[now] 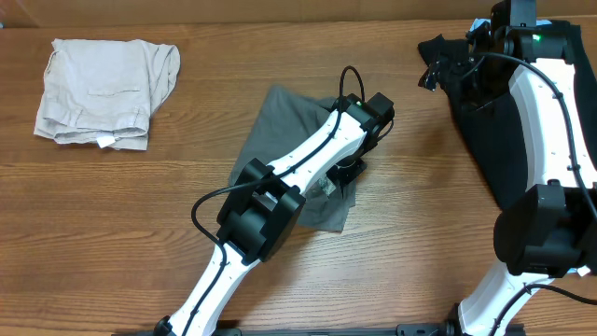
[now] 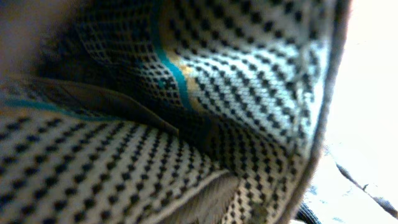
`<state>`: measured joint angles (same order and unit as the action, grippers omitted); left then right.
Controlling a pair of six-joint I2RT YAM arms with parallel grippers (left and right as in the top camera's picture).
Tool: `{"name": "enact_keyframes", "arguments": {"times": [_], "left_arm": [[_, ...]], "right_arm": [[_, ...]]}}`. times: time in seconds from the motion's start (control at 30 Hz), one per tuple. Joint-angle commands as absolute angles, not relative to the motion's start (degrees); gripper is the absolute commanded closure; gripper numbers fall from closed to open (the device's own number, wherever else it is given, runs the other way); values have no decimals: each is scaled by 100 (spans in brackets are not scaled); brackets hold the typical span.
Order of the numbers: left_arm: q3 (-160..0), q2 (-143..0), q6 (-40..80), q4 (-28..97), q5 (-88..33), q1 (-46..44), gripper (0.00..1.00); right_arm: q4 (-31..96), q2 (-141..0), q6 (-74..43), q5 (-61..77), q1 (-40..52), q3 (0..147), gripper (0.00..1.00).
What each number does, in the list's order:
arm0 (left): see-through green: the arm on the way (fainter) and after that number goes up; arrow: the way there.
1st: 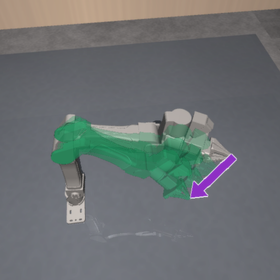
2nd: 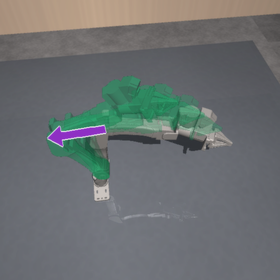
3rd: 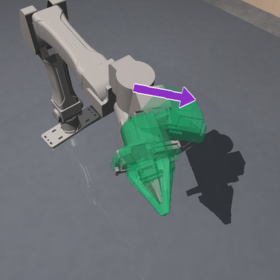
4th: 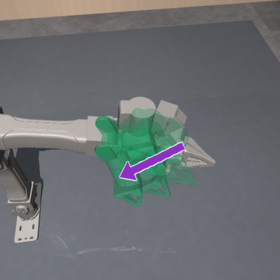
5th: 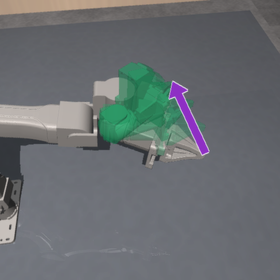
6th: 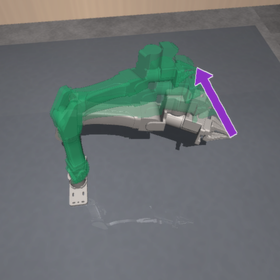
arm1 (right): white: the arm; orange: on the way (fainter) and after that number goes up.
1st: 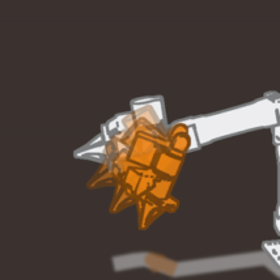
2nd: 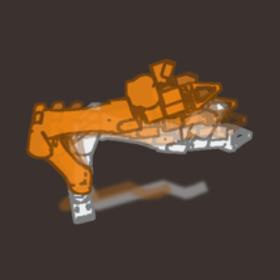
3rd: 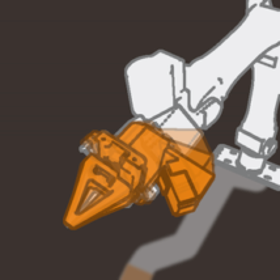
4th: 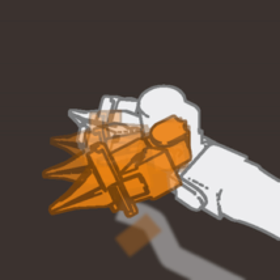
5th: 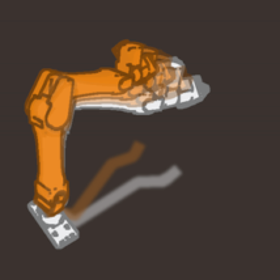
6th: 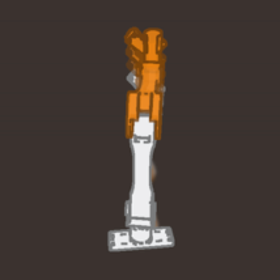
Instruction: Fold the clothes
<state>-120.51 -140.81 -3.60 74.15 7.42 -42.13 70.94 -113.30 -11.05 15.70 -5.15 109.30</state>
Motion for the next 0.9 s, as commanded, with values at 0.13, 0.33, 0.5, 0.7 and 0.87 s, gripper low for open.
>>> {"name": "enact_keyframes", "arguments": {"times": [0.13,0.33,0.5,0.7,0.87], "left_arm": [[-12206,-14313,-329,7743,799,-3544,96],[-12689,-14313,-123,8136,-349,-3083,34],[-12855,-14313,279,7937,-1455,-2965,19],[-12846,-14313,1225,7544,-1656,-2980,21],[-12766,-14315,1691,7367,-1435,-3083,29]], "right_arm": [[7094,-11144,-1044,1614,-506,11021,2],[7094,-11144,-1044,1614,-504,11021,2],[7102,-11144,-1044,1614,-504,11021,2],[7100,-11144,-1000,1612,-504,11021,1],[7107,-11144,-891,1610,-506,11021,1]]}}
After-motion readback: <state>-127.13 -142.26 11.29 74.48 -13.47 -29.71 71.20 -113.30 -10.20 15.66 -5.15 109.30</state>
